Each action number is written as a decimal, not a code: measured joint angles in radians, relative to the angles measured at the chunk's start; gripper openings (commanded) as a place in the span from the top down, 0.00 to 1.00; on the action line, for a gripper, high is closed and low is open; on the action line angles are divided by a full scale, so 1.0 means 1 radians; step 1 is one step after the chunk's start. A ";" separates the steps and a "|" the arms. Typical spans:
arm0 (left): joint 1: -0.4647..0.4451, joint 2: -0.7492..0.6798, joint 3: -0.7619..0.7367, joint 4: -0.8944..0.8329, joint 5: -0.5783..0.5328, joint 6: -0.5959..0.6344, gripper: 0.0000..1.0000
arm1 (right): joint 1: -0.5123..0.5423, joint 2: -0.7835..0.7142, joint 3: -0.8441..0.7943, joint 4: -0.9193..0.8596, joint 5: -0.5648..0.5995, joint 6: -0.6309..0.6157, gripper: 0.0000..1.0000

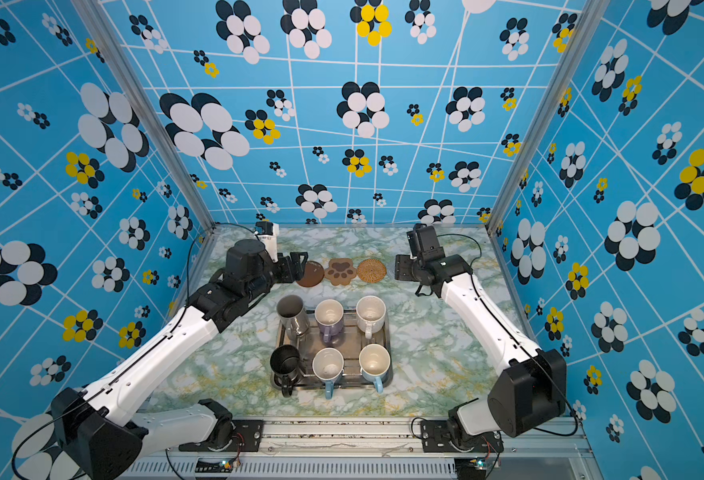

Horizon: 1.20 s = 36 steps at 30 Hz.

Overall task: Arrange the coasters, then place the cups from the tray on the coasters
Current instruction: 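Raise the right gripper off the coasters and swing it toward the tray, then lower the right gripper over the speckled mug while the left gripper moves over the tray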

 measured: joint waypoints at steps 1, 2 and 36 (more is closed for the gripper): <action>-0.018 -0.001 -0.017 0.005 -0.011 0.000 0.17 | 0.012 -0.009 -0.010 0.007 0.003 0.002 0.28; -0.034 -0.003 -0.031 0.008 -0.023 0.001 0.16 | 0.024 -0.014 -0.016 0.011 0.003 0.003 0.28; -0.099 -0.144 -0.238 0.128 -0.240 0.107 0.04 | 0.403 -0.131 -0.233 -0.077 -0.020 0.215 0.33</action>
